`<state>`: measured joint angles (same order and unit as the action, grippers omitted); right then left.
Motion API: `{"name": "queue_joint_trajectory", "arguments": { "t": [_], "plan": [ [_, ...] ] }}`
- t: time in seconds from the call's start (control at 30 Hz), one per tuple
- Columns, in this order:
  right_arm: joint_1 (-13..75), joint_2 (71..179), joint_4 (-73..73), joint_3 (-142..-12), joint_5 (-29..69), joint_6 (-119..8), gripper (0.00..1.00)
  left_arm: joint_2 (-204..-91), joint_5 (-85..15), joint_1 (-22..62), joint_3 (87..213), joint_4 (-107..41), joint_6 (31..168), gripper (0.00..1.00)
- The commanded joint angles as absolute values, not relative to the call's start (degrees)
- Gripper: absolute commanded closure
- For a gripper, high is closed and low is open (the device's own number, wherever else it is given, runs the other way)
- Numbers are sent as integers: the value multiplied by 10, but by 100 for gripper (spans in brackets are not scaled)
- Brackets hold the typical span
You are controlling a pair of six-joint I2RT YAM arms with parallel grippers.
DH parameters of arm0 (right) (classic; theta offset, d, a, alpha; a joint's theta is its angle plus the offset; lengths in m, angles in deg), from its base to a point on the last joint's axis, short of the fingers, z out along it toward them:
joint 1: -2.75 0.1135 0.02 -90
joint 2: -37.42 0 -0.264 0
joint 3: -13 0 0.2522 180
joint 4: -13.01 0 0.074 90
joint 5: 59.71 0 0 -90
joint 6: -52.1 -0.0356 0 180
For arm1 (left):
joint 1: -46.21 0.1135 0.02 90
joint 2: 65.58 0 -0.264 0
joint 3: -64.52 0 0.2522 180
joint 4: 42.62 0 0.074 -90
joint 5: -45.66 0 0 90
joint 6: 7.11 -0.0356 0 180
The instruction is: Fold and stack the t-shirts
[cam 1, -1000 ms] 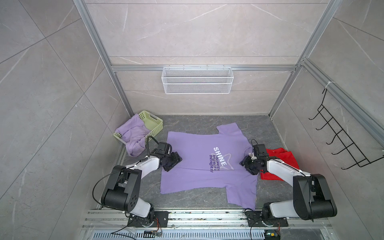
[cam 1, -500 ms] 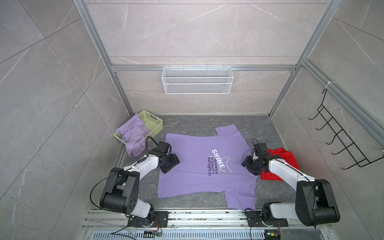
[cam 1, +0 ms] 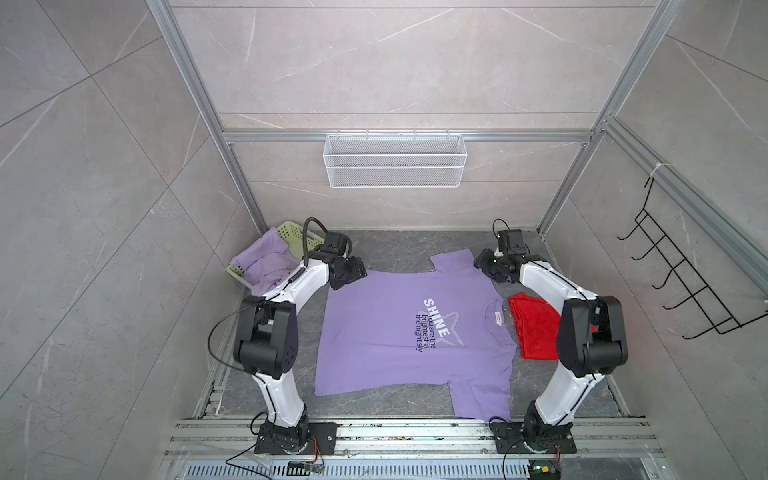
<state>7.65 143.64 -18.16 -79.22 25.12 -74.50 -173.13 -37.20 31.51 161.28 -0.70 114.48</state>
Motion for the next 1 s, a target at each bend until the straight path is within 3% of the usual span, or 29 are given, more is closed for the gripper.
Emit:
{"name": "queue_joint_trajectory", "arguments": {
  "t": [0.0, 0.2, 0.5, 0.97],
  "plan": [
    [77, 1492, -171, -851, 251, -750, 41, -1793, -388, 326, 1685, -4, 1114, 24],
    [76, 1574, -153, -903, 223, -787, 41, -1877, -365, 340, 1751, -5, 1137, 24],
    [76, 1615, -151, -870, 213, -824, 41, -1874, -360, 343, 1676, -25, 1172, 24],
    [76, 1528, -191, -765, 236, -791, 41, -1799, -378, 346, 1571, -28, 1183, 24]
  ]
}}
